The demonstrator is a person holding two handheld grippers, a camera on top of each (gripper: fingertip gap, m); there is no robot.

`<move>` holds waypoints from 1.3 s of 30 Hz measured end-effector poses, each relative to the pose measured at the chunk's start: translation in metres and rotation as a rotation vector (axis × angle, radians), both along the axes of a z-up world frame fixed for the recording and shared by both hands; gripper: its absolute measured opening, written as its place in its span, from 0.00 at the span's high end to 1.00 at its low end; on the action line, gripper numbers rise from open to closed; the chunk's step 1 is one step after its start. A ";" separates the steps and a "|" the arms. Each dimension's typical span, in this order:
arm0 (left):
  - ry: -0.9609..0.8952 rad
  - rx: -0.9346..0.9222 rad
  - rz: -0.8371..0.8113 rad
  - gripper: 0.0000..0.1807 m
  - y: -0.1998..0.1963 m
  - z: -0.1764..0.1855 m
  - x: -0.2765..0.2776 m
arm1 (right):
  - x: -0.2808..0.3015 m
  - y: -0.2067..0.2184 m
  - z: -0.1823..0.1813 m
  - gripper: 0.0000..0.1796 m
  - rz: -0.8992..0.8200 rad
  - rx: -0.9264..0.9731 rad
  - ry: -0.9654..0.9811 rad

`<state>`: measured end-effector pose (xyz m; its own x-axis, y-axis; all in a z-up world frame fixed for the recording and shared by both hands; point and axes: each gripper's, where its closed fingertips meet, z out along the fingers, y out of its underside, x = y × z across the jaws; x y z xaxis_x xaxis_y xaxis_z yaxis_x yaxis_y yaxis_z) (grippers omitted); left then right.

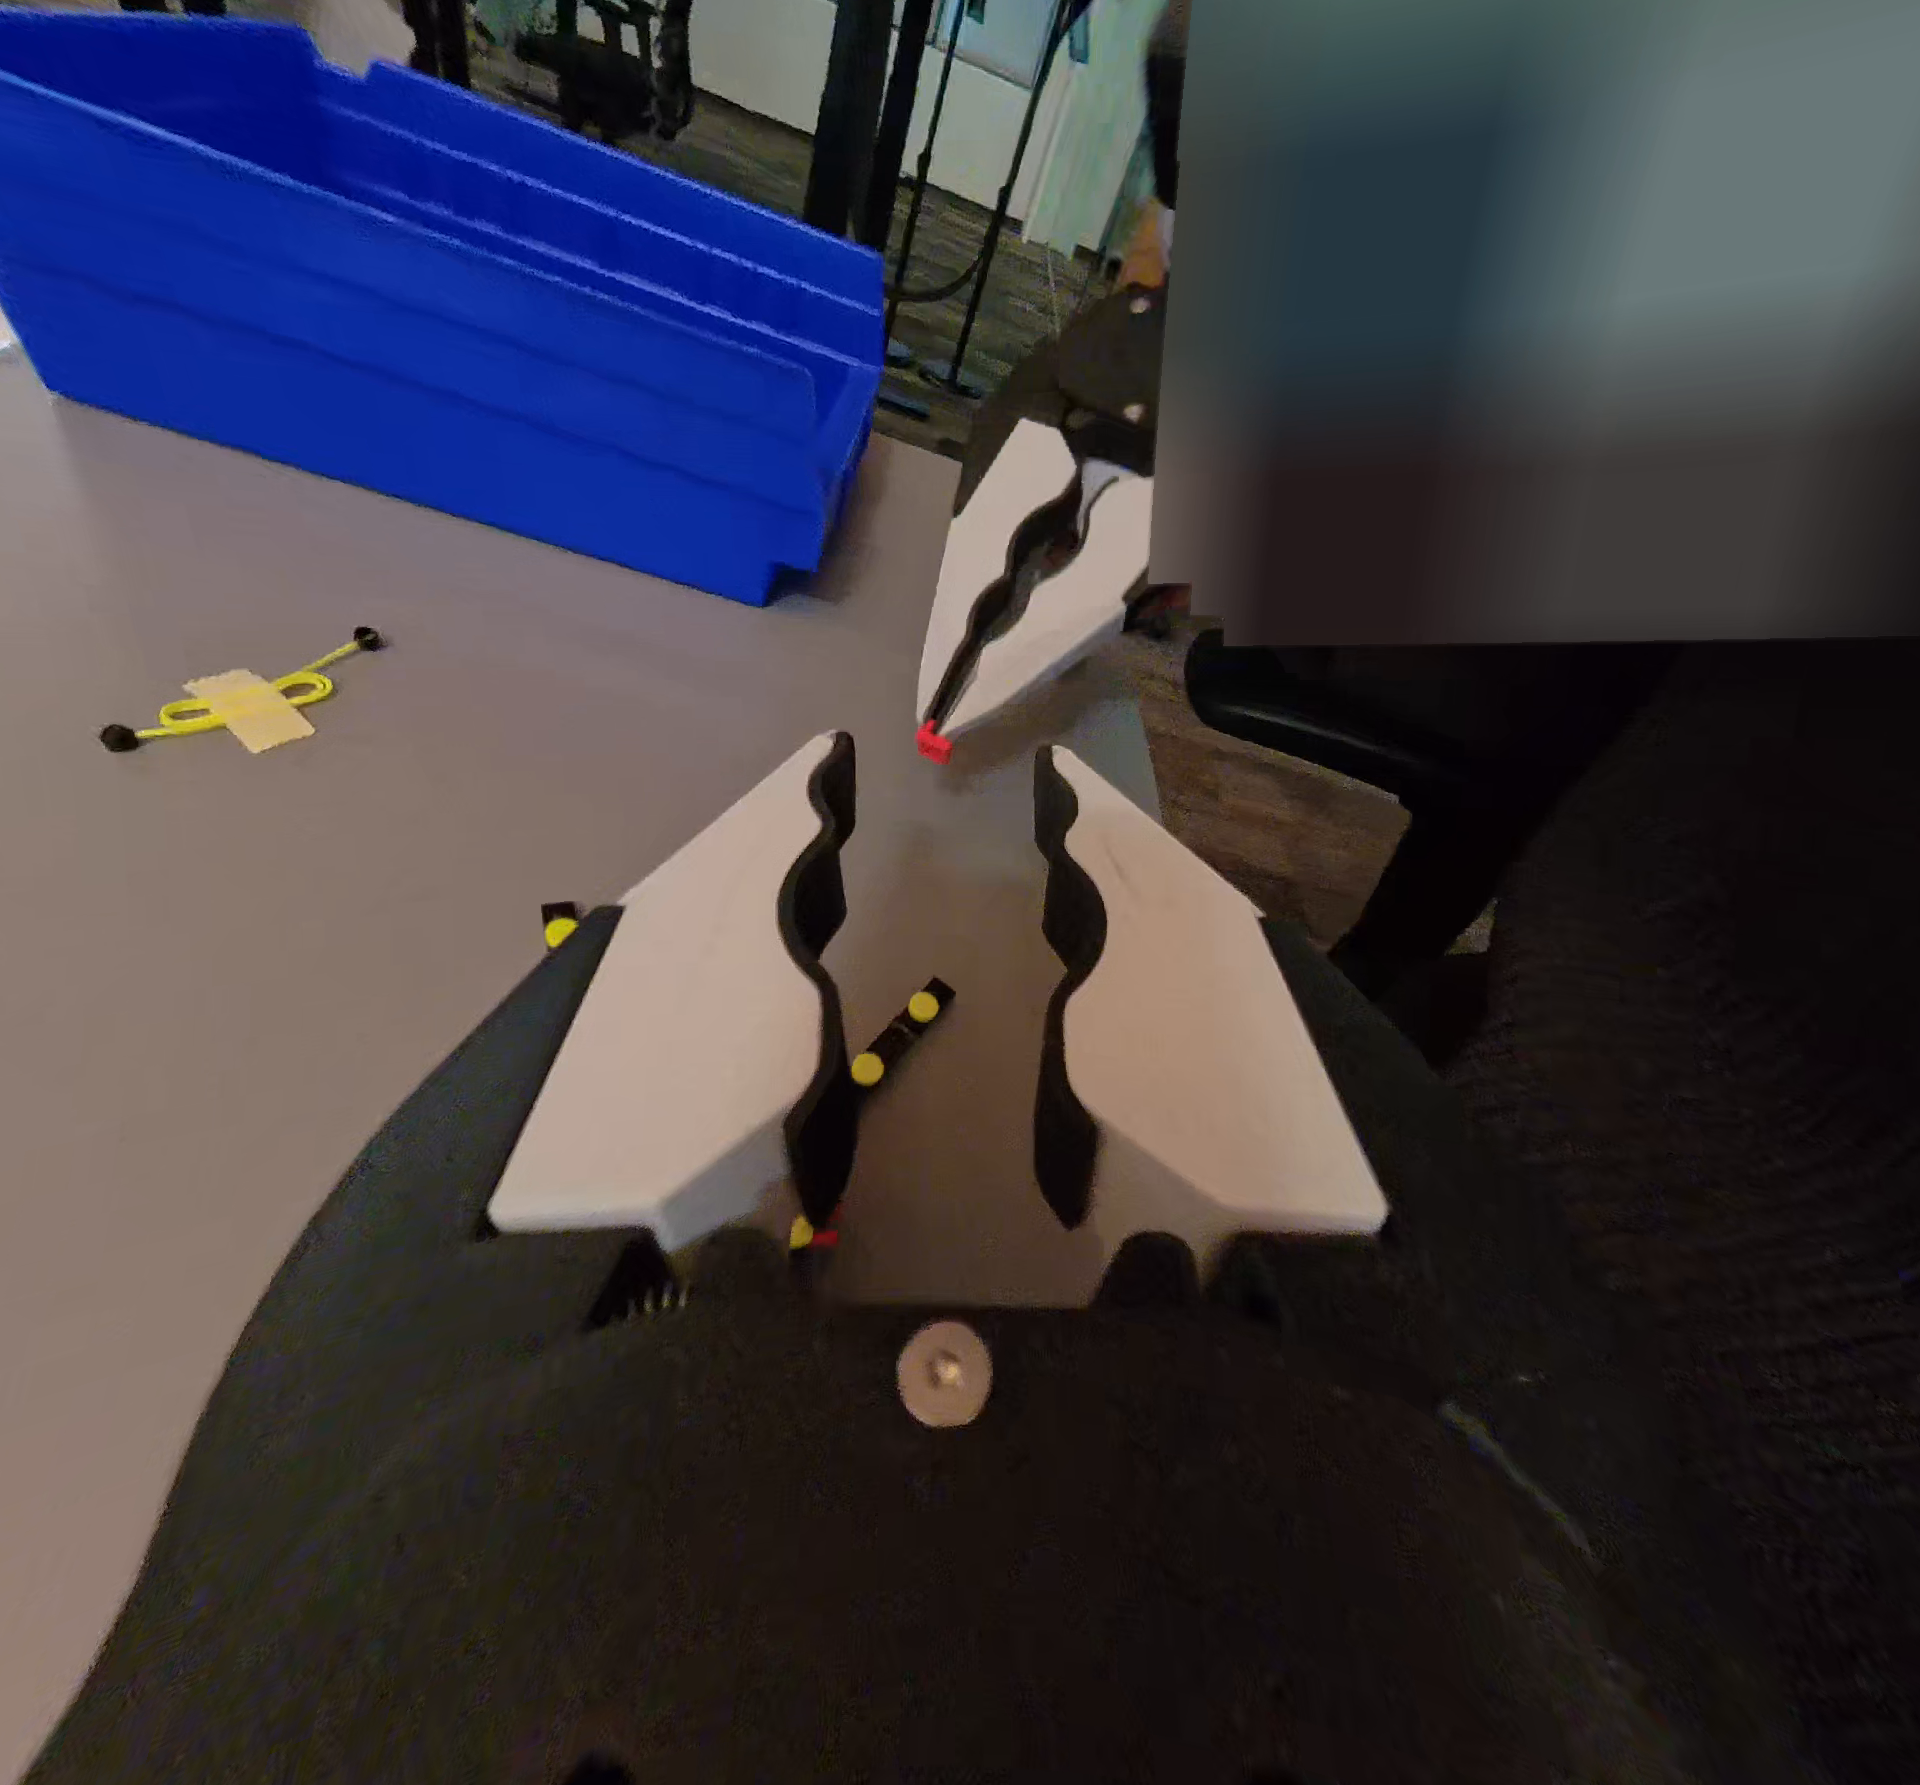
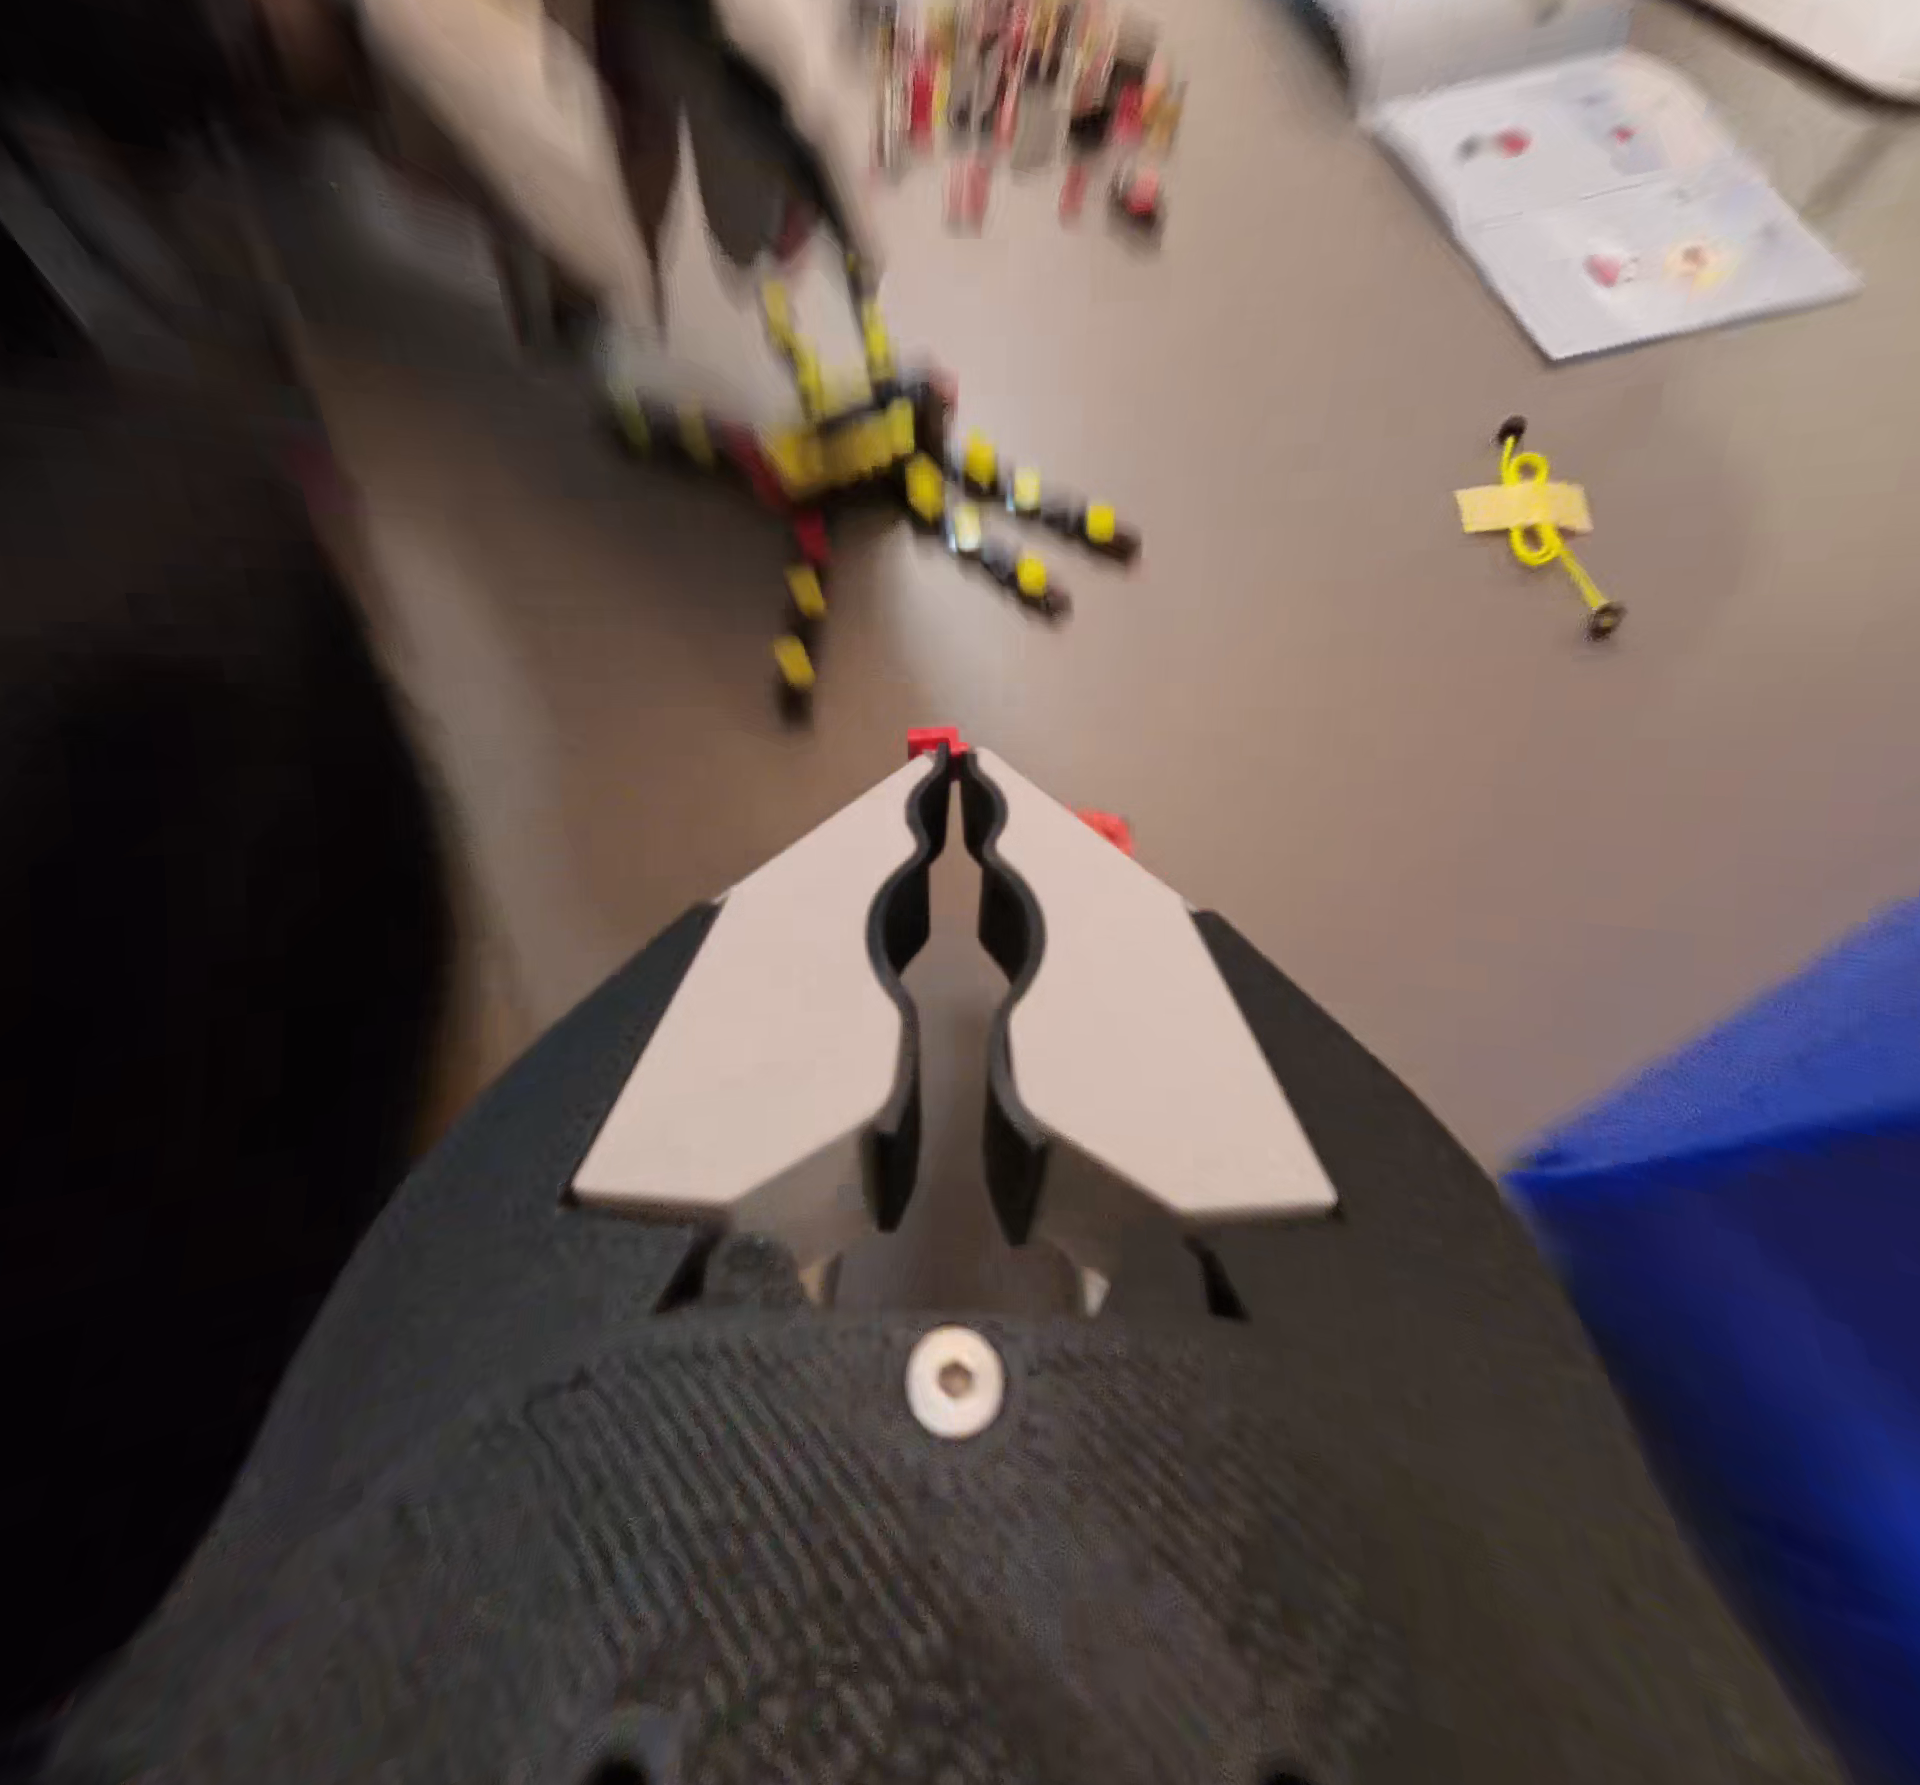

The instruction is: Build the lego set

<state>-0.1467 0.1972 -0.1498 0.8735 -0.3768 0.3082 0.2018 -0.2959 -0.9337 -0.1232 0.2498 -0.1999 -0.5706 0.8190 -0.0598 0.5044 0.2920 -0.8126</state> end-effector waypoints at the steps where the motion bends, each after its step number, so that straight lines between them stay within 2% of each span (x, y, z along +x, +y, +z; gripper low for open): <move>1: -0.005 -0.009 0.000 0.82 -0.001 -0.001 -0.001 | 0.001 0.001 -0.011 1.00 0.034 0.132 -0.008; 5: -0.003 -0.044 0.005 0.83 -0.004 -0.006 -0.004 | -0.001 -0.004 -0.040 1.00 0.120 0.465 -0.044; 8: 0.015 -0.062 0.000 0.83 -0.007 -0.010 -0.004 | -0.010 -0.004 -0.041 1.00 0.130 0.595 -0.001; 10: 0.039 -0.074 -0.008 0.83 -0.010 -0.013 -0.004 | -0.013 -0.005 -0.039 1.00 0.122 0.616 0.018; 15: 0.098 -0.087 -0.015 0.83 -0.012 -0.018 -0.001 | -0.012 -0.006 -0.033 0.93 0.087 0.559 0.023; 21: 0.129 -0.112 -0.013 0.84 -0.011 -0.025 0.001 | -0.007 0.000 -0.026 0.93 0.028 0.528 0.026; 26: 0.208 -0.139 0.007 0.85 -0.008 -0.029 -0.005 | -0.003 0.025 -0.006 0.92 -0.126 0.454 0.055; 28: 0.262 -0.188 -0.030 0.89 -0.008 -0.031 -0.007 | -0.002 0.033 0.001 0.86 -0.192 0.361 0.054; 31: 0.307 -0.227 -0.079 0.89 -0.005 -0.028 -0.012 | -0.001 0.032 -0.001 0.84 -0.196 0.220 0.025; 35: 0.364 -0.248 -0.172 0.90 0.015 -0.028 -0.013 | -0.006 0.030 -0.015 0.86 -0.163 0.231 -0.019; 39: 0.446 -0.356 -0.371 0.88 0.029 -0.055 -0.001 | -0.010 0.024 -0.023 0.86 -0.136 0.179 -0.064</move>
